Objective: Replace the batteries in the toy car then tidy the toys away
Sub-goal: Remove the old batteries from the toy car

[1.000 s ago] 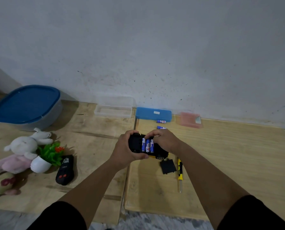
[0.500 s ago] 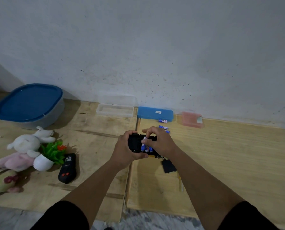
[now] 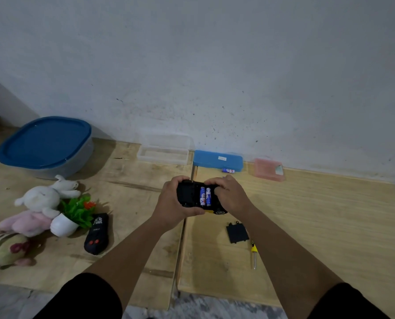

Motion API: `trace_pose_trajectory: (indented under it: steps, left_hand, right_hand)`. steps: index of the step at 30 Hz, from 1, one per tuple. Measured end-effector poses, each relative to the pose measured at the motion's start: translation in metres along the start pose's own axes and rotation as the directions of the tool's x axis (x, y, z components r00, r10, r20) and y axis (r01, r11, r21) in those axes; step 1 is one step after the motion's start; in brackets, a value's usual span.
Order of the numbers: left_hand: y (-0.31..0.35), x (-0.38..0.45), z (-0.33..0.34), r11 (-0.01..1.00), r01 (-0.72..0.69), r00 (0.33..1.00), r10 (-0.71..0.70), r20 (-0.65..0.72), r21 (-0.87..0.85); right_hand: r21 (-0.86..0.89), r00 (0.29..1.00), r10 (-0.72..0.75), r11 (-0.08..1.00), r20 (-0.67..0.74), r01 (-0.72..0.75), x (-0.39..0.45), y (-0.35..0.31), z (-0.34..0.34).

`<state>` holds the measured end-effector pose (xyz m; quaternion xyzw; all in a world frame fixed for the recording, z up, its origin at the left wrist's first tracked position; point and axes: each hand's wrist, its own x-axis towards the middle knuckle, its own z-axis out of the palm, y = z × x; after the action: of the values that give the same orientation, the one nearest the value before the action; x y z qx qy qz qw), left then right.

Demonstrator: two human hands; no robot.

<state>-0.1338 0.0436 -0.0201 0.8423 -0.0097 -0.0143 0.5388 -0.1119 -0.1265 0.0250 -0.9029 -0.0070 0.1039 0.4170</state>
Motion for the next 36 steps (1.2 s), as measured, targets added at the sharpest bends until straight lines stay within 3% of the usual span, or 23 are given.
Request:
trace_pose_trajectory:
  steps: [15,22,28,36]
  left_hand:
    - [0.008,-0.004,-0.006,0.999,-0.030,0.999,0.030,-0.015,0.013]
    - [0.007,-0.007,-0.003,0.999,-0.031,0.999,0.032,-0.027,0.016]
    - [0.015,-0.002,-0.012,0.998,-0.057,0.998,0.058,-0.030,0.032]
    - [0.013,-0.011,-0.006,0.999,-0.037,0.999,0.038,-0.020,0.011]
  right_hand:
    - [-0.041,0.996,-0.081,0.996,-0.026,0.080,-0.007,0.002,0.004]
    - [-0.129,0.994,-0.098,0.986,0.042,0.103,-0.009,0.000,0.008]
    - [-0.058,0.990,-0.129,0.990,-0.049,0.126,-0.013,0.000,0.010]
    - [-0.126,0.992,-0.120,0.985,-0.031,0.115,-0.014,-0.002,0.008]
